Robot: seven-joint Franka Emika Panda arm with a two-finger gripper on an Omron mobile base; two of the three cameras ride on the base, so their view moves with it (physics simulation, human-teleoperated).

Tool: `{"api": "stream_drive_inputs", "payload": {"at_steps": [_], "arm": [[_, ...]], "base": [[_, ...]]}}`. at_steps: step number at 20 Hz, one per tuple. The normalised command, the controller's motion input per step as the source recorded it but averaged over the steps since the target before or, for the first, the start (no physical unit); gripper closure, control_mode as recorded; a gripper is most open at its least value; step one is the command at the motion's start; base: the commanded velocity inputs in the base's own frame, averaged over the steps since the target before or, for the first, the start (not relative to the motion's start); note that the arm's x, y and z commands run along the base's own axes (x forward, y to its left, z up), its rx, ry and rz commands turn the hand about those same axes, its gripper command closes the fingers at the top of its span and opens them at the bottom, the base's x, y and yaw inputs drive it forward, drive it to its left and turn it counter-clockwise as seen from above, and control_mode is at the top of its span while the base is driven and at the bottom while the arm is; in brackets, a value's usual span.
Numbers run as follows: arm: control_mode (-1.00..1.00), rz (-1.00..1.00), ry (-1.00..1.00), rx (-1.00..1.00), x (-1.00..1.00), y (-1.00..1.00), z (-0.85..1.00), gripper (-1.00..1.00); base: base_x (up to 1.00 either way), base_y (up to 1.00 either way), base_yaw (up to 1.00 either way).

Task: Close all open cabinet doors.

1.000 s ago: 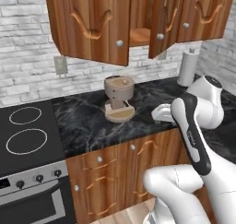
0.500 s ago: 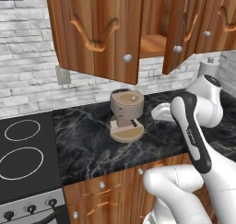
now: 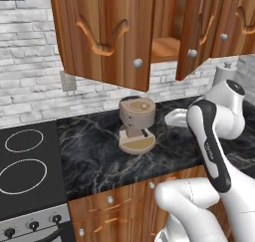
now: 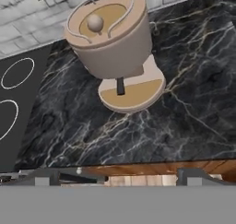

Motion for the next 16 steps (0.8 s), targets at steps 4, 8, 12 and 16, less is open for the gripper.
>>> {"api": "stream_drive_inputs", "payload": {"at_steps": [4, 8, 12, 16], "arm": [[-1.00, -0.02, -0.26, -0.02, -0.26, 0.05, 0.59, -1.00], [-1.00, 0.00, -0.39, -0.05, -0.41, 0.07, 0.80, -1.00], [-1.00, 0.00, -0.33, -0.08, -0.53, 0.07, 0.84, -1.00], [-1.00, -0.09, -0.23, -0.10, -0.86, 0.00, 0.70, -1.00]], "base": [[0.00, 0.00, 0.00], [0.00, 0.00, 0.00], [0.00, 0.00, 0.00], [0.00, 0.00, 0.00]]}}
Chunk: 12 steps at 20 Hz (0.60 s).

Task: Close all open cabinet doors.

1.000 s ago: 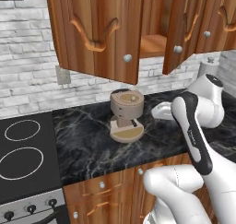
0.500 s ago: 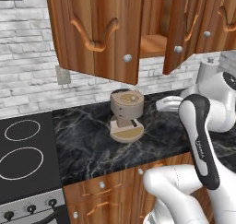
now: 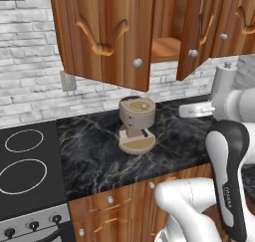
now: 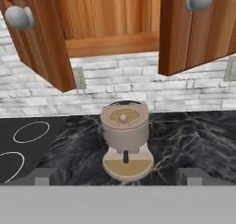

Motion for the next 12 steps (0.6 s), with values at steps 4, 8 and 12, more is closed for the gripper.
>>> {"api": "stream_drive_inputs", "payload": {"at_steps": [4, 8, 12], "arm": [[-1.00, -0.17, -0.24, -0.14, -1.00, 0.11, 0.70, -1.00], [-1.00, -0.37, -0.10, -0.13, -0.88, 0.29, 0.51, -1.00], [-1.00, -0.46, -0.15, -0.17, -0.28, 0.92, 0.28, -1.00]], "base": [[0.00, 0.00, 0.00], [0.00, 0.00, 0.00], [0.00, 0.00, 0.00]]}}
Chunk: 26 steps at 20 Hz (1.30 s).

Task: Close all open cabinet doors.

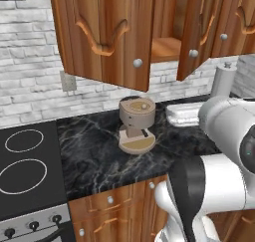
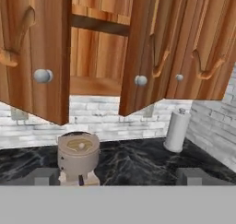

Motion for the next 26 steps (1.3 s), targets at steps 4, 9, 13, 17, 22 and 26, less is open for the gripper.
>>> {"api": "stream_drive_inputs", "payload": {"at_steps": [4, 9, 13, 17, 22, 26], "arm": [[-1.00, -0.47, -0.15, -0.08, 0.14, 1.00, 0.02, -1.00], [-1.00, -0.13, -0.08, 0.02, -0.08, 0.38, 0.00, -1.00], [-1.00, -0.12, -0.22, -0.07, 0.06, 0.76, 0.31, -1.00], [-1.00, -0.20, -0.23, -0.04, 0.14, 0.67, 0.69, -1.00], [-1.00, -0.13, 0.08, 0.00, 0.64, 0.11, 0.14, -1.00], [-1.00, -0.07, 0.07, -0.01, 0.88, 0.01, -0.01, -1.00]], "base": [[0.00, 0.00, 0.00], [0.00, 0.00, 0.00], [0.00, 0.00, 0.00], [0.00, 0.00, 0.00], [0.00, 0.00, 0.00], [0.00, 0.00, 0.00]]}}
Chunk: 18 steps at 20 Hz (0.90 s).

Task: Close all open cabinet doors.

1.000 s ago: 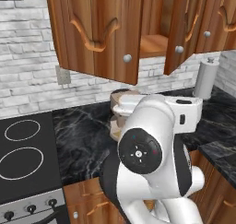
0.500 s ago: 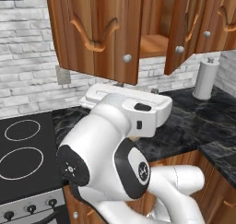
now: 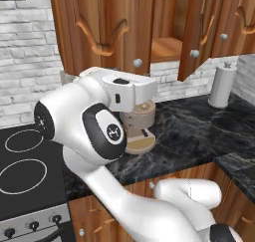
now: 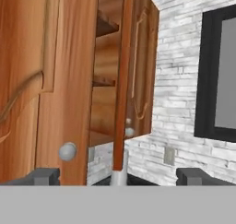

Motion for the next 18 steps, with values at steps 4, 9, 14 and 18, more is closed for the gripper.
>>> {"api": "stream_drive_inputs", "payload": {"at_steps": [4, 9, 14, 18], "arm": [[-1.00, -0.06, 0.00, -0.03, 0.77, 0.01, -0.04, -1.00], [-1.00, -0.01, 0.00, -0.03, 0.63, 0.00, -0.15, -1.00], [-1.00, 0.00, 0.00, 0.00, 0.78, -0.17, -0.17, -1.00], [-1.00, 0.02, -0.02, 0.00, 0.81, -0.29, -0.17, -1.00]], "base": [[0.00, 0.00, 0.00], [0.00, 0.00, 0.00], [0.00, 0.00, 0.00], [0.00, 0.00, 0.00]]}}
